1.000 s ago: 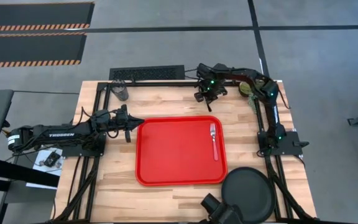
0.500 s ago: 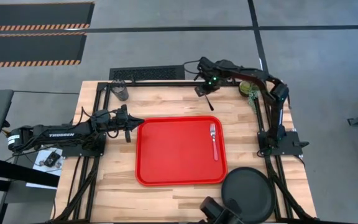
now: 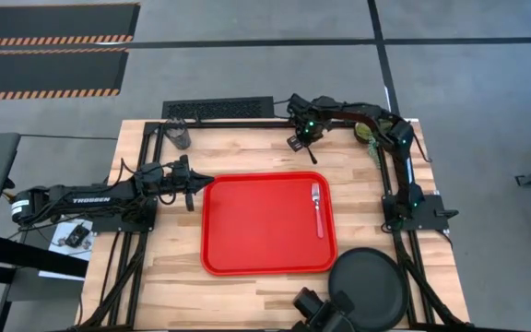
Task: Pick and place plate/cup/fork/spoon on tray
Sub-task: Put the black spoon to the left of the red fork on the red tray
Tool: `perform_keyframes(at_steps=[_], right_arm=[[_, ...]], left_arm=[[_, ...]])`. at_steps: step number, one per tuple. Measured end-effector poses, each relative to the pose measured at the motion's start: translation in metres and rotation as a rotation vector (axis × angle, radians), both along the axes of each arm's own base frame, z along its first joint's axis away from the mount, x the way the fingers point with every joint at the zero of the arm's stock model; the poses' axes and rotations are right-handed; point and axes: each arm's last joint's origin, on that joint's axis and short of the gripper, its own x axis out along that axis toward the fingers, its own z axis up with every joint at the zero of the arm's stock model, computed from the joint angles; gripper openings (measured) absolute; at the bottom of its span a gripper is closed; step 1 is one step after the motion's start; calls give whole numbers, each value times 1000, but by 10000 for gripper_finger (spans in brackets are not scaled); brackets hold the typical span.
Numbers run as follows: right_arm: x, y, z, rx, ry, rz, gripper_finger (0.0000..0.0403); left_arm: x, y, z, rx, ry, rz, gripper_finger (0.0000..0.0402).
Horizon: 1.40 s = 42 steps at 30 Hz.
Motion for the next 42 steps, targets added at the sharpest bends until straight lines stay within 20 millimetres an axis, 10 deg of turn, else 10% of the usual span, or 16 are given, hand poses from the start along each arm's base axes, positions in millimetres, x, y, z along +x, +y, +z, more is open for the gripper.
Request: perform_keyframes(at_steps=[42], right_arm=[[-4,5,-8,33,-1,-62,7]], left_arm=[[1,0,4,-16,-43,-15,2]])
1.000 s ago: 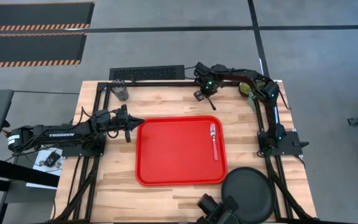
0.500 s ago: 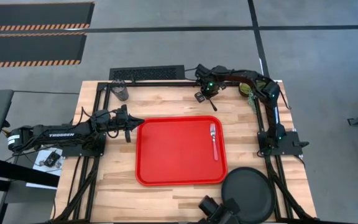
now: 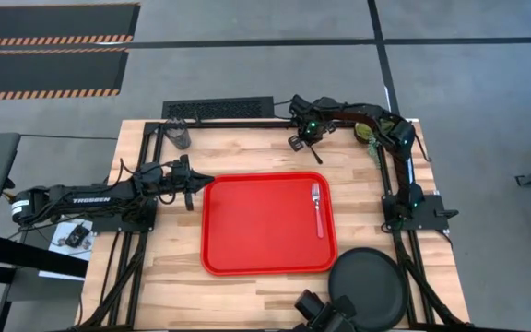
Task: Pick and place plate/cup/fork/spoon on tray
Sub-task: Put the black spoon to the left of the red fork on the red tray
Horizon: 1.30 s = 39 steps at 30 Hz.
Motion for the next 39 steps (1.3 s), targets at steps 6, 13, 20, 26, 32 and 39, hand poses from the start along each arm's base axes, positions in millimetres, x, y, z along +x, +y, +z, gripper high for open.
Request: perform_keyframes(at_steps=[6,13,20,26,32,39], right_arm=[[-5,1,6,73,-9,-81,12],[-6,5,40,78,-35,-185,4],[-11,30,80,102,-64,-314,4],[-4,69,104,100,-52,-381,4],[19,121,106,132,-5,-347,4],[45,200,106,128,5,-328,3]], left_arm=[[0,-1,3,-1,-28,-20,2],[0,-1,3,0,-28,-21,2],[0,-1,0,36,4,-39,2],[0,-1,-1,50,17,-41,2],[0,-1,-1,59,21,-53,2],[0,-2,-2,69,29,-63,2]])
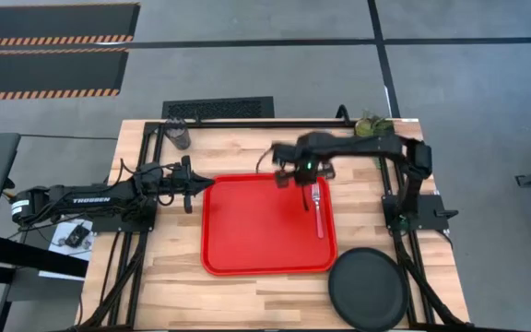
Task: Pick and place plate/cup/fork/spoon on tray
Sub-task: Put the black spoon to the left of the red fork on the red tray
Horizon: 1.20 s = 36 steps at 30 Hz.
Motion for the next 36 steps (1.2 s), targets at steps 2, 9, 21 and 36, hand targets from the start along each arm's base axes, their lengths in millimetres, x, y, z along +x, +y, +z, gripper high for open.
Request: perform_keyframes(at_steps=[2,9,21,36], right_arm=[[4,20,0,-15,-4,-28,3],[11,65,-12,-70,36,-131,4],[23,46,-60,-44,164,-105,5],[23,50,-82,5,219,-77,5]], left_arm=[[0,0,0,1,-2,0,2],[0,0,0,1,-3,0,2],[-1,0,3,3,-21,-2,2],[-3,-1,3,4,-20,-1,2]])
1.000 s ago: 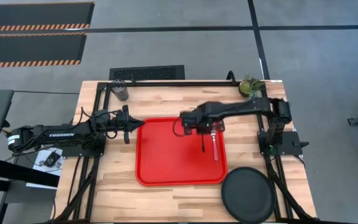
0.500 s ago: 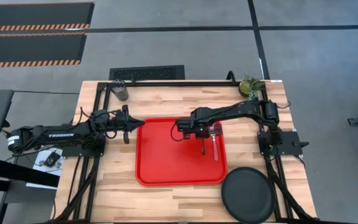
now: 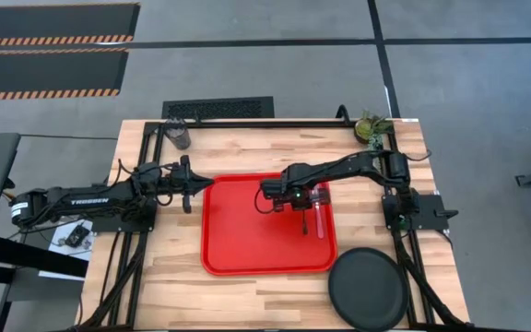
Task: Pick and place plate/cup/fork/spoon on tray
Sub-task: Put the black spoon to the left of the red fork on the red tray
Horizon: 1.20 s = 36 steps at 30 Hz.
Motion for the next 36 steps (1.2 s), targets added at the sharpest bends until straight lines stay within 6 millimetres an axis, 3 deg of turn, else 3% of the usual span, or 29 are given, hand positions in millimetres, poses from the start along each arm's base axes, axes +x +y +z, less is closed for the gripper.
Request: perform_keyframes(at_steps=[6,13,36], right_arm=[[-2,0,-1,-21,15,29,5],[-8,2,-18,-11,21,23,5],[-7,3,-17,-11,13,34,5]], left_arm=[[0,0,0,0,0,0,2],[0,0,0,0,0,1,2],[0,0,0,1,-1,2,2]])
